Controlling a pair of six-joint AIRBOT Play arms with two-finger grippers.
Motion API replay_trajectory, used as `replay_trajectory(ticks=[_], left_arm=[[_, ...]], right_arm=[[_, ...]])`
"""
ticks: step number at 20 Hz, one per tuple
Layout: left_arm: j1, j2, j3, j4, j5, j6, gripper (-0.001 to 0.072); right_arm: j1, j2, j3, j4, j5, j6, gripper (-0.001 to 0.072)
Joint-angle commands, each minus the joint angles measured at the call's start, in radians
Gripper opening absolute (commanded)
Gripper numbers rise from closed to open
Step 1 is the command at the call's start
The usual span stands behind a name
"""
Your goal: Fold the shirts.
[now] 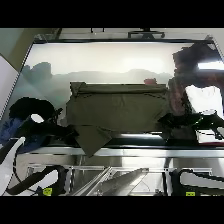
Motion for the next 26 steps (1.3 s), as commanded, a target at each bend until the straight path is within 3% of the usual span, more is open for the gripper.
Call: replay_trajectory(ticks=[1,4,5,6,9,16,17,21,24,26], left_arm=[[0.0,-0.12,0.034,-0.055,0.048,0.056,0.0339],[0.0,-0.146,0.059,-0.062,0.049,0.056,0.0335],[0.0,-0.145,0.071,-0.062,0.045,0.056,0.0268],[0.0,-0.143,0.085,-0.062,0.032,0.056,0.0039],[0.0,-0.142,0.123,-0.06,-0.028,0.061,0.0031],[0.002,-0.006,0.134,-0.058,-0.05,0.06,0.0031],[0.002,0.009,0.134,-0.058,-0.054,0.06,0.0031],[0.006,0.061,0.134,-0.028,-0.107,0.05,0.003],[0.008,0.154,0.134,0.139,-0.124,-0.036,0.003],[0.008,0.224,0.135,0.203,-0.151,-0.044,0.0031]], right_arm=[[0.003,-0.001,0.0,-0.015,0.006,-0.003,0.0421],[0.002,-0.001,0.0,-0.016,0.022,-0.004,0.0419],[0.002,-0.001,0.001,-0.016,0.032,-0.006,0.0351],[0.002,-0.001,0.002,-0.02,0.044,-0.008,0.0268],[0.0,-0.001,0.01,-0.039,0.082,-0.007,0.0222],[-0.139,0.043,0.03,-0.06,0.189,0.016,0.0213],[-0.151,0.043,0.03,-0.056,0.211,0.016,0.0013],[-0.153,0.044,0.031,-0.094,0.204,0.066,0.0017],[-0.152,0.061,0.031,-0.291,0.153,0.198,0.0016],[-0.157,0.087,0.033,-0.32,0.15,0.234,0.0016]])
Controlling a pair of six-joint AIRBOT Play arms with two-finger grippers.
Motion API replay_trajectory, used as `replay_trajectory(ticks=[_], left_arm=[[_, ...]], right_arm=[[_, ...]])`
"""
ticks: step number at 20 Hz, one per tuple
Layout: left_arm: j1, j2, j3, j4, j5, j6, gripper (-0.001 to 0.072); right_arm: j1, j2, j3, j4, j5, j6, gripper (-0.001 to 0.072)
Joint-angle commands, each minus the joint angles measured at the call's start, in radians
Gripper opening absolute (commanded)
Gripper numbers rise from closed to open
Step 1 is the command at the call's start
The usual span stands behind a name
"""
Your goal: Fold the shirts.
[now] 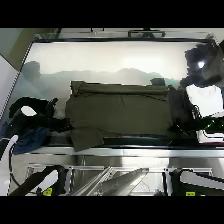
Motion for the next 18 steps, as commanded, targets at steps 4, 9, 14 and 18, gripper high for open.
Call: replay_trajectory(ticks=[4,9,14,18], left_arm=[[0.0,0.143,0.067,0.05,-0.057,-0.042,0.0032],[-0.07,0.017,0.34,-0.056,-0.035,-0.023,0.0031],[-0.111,-0.272,0.61,-0.054,0.002,-0.022,0.003],[-0.111,-0.518,0.803,-0.055,0.053,0.006,0.0031]], right_arm=[[-0.006,0.129,0.059,-0.016,-0.018,0.105,0.0016],[0.028,0.237,0.137,0.23,-0.048,0.059,0.0016],[0.182,0.14,0.215,0.251,-0.31,0.051,0.0017],[0.246,-0.056,0.304,0.251,-0.443,0.045,0.0017]])
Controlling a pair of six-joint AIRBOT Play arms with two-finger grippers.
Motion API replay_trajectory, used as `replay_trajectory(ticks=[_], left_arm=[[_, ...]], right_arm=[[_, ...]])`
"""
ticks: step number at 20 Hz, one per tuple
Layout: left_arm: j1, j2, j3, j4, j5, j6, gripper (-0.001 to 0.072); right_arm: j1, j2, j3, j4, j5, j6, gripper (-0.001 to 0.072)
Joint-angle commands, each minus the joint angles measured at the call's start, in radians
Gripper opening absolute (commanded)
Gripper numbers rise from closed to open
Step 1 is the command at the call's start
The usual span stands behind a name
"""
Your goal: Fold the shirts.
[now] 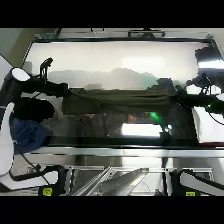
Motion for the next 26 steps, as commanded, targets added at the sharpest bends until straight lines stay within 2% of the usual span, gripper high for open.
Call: replay_trajectory(ticks=[1,5,8,9,11,12,13,14,17,20,25,26], left_arm=[[-0.005,-0.219,0.17,-0.005,0.032,0.018,0.003],[-0.004,-0.433,0.315,-0.004,-0.01,0.023,0.0028],[-0.006,-0.537,0.411,-0.008,-0.039,0.026,0.0032],[-0.005,-0.562,0.446,-0.007,-0.069,0.026,0.0032],[0.002,-0.591,0.533,-0.007,-0.154,0.026,0.0035],[0.011,-0.593,0.576,-0.008,-0.193,0.025,0.027],[0.018,-0.592,0.617,-0.01,-0.225,0.024,0.0548],[0.023,-0.592,0.661,-0.015,-0.243,0.012,0.0695],[0.038,-0.578,0.726,-0.014,-0.227,-0.042,0.0691],[0.042,-0.531,0.671,-0.015,-0.15,-0.045,0.0691],[0.026,-0.523,0.696,-0.018,-0.191,-0.046,0.069],[0.018,-0.522,0.697,-0.018,-0.192,-0.047,0.069]], right_arm=[[0.053,-0.168,0.08,0.013,-0.121,-0.019,0.0017],[0.056,-0.314,0.134,0.013,-0.156,-0.05,0.0017],[0.057,-0.339,0.144,0.013,-0.169,-0.098,0.0019],[0.053,-0.337,0.153,0.009,-0.157,-0.098,0.0074],[0.027,-0.317,0.193,-0.027,-0.086,-0.098,0.0429],[0.011,-0.307,0.219,-0.071,-0.066,-0.096,0.0508],[-0.007,-0.304,0.243,-0.101,-0.053,-0.073,0.0509],[-0.021,-0.306,0.253,-0.105,-0.051,-0.056,0.0508],[-0.032,-0.338,0.254,-0.099,-0.039,-0.056,0.0509],[-0.025,-0.402,0.254,-0.04,0.005,-0.079,0.0509],[0.0,-0.455,0.254,0.074,0.061,-0.136,0.0493],[0.006,-0.46,0.254,0.082,0.073,-0.141,0.0379]])
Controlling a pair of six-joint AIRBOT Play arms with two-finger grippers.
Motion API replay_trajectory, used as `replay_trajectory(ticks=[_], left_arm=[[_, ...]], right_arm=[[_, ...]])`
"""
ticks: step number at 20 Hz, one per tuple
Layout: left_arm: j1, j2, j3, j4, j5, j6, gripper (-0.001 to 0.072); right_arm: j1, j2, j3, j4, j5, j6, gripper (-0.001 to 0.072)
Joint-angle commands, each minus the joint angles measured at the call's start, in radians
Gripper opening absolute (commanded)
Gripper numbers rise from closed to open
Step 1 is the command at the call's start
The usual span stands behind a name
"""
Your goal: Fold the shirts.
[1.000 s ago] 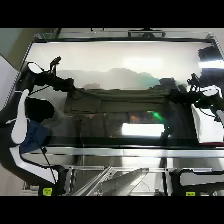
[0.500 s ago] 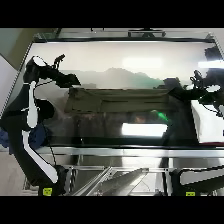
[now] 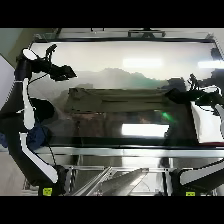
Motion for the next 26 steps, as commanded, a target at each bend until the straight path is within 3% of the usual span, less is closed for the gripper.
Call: replay_trajectory(ticks=[1,2,4,5,6,8,9,14,19,23,26], left_arm=[[-0.025,0.006,0.011,0.0,-0.012,-0.004,0.069],[-0.039,0.006,0.01,0.0,-0.012,-0.004,0.069],[-0.069,0.004,0.007,0.0,-0.01,-0.004,0.0689],[-0.089,0.002,0.008,0.0,-0.003,-0.004,0.0683],[-0.11,-0.002,0.007,0.0,0.005,-0.004,0.052],[-0.166,-0.01,-0.014,0.0,0.035,-0.004,0.0075],[-0.2,-0.015,-0.041,0.0,0.067,-0.005,0.0038],[-0.406,-0.124,-0.152,-0.213,0.227,-0.003,0.0039],[-0.579,-0.289,0.016,-0.252,0.261,-0.037,0.0026],[-0.607,-0.313,0.059,-0.325,0.302,-0.04,0.003],[-0.545,-0.226,0.059,-0.497,0.221,0.011,0.0029]], right_arm=[[0.018,-0.029,0.001,0.047,0.057,-0.04,0.0262],[0.022,-0.032,0.002,0.05,0.068,-0.049,0.0212],[0.025,-0.032,0.01,0.061,0.087,-0.067,0.0018],[0.022,-0.031,0.024,0.072,0.109,-0.067,0.0017],[0.019,-0.03,0.045,0.087,0.142,-0.067,0.0017],[0.01,-0.029,0.108,0.15,0.242,-0.066,0.0017],[0.008,-0.028,0.14,0.197,0.301,-0.065,0.0017],[0.009,0.037,0.223,0.41,0.486,-0.018,0.0016],[0.007,0.172,0.226,0.46,0.541,0.021,0.0017],[0.006,0.23,0.227,0.46,0.545,0.032,0.0017],[0.009,0.232,0.227,0.46,0.546,0.048,0.0017]])
